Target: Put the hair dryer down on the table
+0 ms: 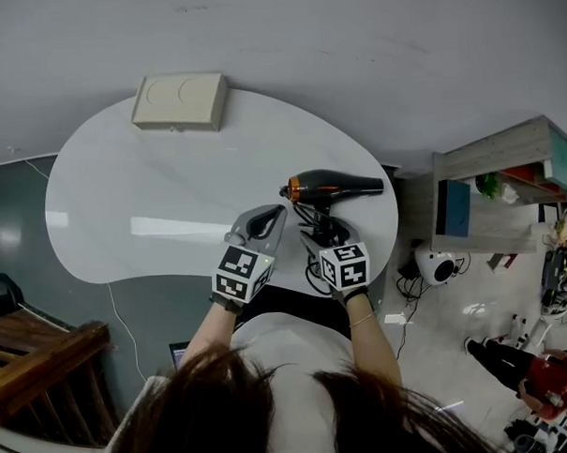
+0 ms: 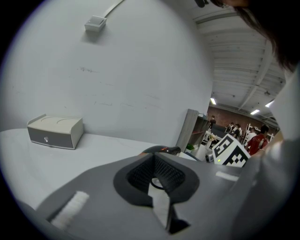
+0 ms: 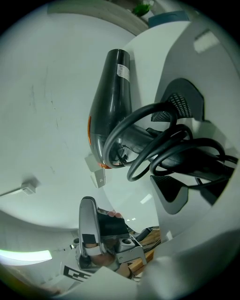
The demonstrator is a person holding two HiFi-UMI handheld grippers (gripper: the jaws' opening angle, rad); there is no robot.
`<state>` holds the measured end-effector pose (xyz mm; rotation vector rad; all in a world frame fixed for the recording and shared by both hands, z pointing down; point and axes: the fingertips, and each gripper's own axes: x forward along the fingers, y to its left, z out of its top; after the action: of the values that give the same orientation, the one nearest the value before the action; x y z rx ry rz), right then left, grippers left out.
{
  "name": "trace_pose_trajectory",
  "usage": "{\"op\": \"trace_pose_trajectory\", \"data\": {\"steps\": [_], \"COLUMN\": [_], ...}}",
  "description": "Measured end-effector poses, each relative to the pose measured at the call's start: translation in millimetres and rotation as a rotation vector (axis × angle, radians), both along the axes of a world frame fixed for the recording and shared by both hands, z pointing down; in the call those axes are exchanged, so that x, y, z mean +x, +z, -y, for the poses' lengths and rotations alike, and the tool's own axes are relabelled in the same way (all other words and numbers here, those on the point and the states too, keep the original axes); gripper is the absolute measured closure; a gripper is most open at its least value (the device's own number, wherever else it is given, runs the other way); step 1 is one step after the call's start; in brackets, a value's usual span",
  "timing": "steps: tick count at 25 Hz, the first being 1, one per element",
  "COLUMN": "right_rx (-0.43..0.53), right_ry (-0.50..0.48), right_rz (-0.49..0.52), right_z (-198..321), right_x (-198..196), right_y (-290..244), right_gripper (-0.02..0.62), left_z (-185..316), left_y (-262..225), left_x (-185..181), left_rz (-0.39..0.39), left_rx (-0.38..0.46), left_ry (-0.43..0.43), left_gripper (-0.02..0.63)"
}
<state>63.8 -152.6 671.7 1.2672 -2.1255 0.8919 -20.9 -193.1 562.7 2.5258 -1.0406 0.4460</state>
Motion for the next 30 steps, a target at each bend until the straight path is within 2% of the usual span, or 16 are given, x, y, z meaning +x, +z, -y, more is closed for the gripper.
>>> {"op": "trace_pose_trajectory", "data": {"steps": [13, 23, 30], "right_rx": [0.084, 0.229, 0.351], "right_ry": [0.025, 0.034, 0.031], "right_rz": [-0.008, 0.008, 0.033], "right_z": [-7, 2, 19], "right_x": [17, 28, 39], "right_y": [-36, -97, -148], "right_gripper": [0.264, 0.264, 0.264], "left_z": [2, 7, 12], "left_y": [-14, -43, -76], "left_x": [-1, -3, -1], "left_rz": [-0.009, -0.018, -0.031], "left_rx": [0.032, 0.096, 0.174], "left_ry": [-0.001, -0.033, -0.06], "left_gripper": [0.549, 0.549, 0.549]}}
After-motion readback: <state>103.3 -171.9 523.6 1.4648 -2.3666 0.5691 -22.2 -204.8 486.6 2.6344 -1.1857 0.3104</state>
